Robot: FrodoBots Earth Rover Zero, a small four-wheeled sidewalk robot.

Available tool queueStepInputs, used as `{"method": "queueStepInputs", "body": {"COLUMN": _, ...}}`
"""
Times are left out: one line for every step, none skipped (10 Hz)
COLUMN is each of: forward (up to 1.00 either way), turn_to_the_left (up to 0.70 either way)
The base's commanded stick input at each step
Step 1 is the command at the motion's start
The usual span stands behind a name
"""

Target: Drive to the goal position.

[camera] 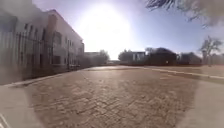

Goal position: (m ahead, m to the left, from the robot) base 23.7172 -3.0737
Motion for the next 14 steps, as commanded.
{"method": "queueStepInputs", "body": {"forward": 1.0, "turn_to_the_left": 0.0}}
{"method": "queueStepInputs", "body": {"forward": 1.0, "turn_to_the_left": 0.0}}
{"method": "queueStepInputs", "body": {"forward": 1.0, "turn_to_the_left": 0.0}}
{"method": "queueStepInputs", "body": {"forward": 1.0, "turn_to_the_left": 0.0}}
{"method": "queueStepInputs", "body": {"forward": 1.0, "turn_to_the_left": 0.0}}
{"method": "queueStepInputs", "body": {"forward": 1.0, "turn_to_the_left": 0.0}}
{"method": "queueStepInputs", "body": {"forward": 1.0, "turn_to_the_left": 0.0}}
{"method": "queueStepInputs", "body": {"forward": 1.0, "turn_to_the_left": 0.0}}
{"method": "queueStepInputs", "body": {"forward": 1.0, "turn_to_the_left": 0.0}}
{"method": "queueStepInputs", "body": {"forward": 1.0, "turn_to_the_left": 0.0}}
{"method": "queueStepInputs", "body": {"forward": 1.0, "turn_to_the_left": 0.0}}
{"method": "queueStepInputs", "body": {"forward": 1.0, "turn_to_the_left": 0.0}}
{"method": "queueStepInputs", "body": {"forward": 1.0, "turn_to_the_left": 0.0}}
{"method": "queueStepInputs", "body": {"forward": 1.0, "turn_to_the_left": 0.0}}
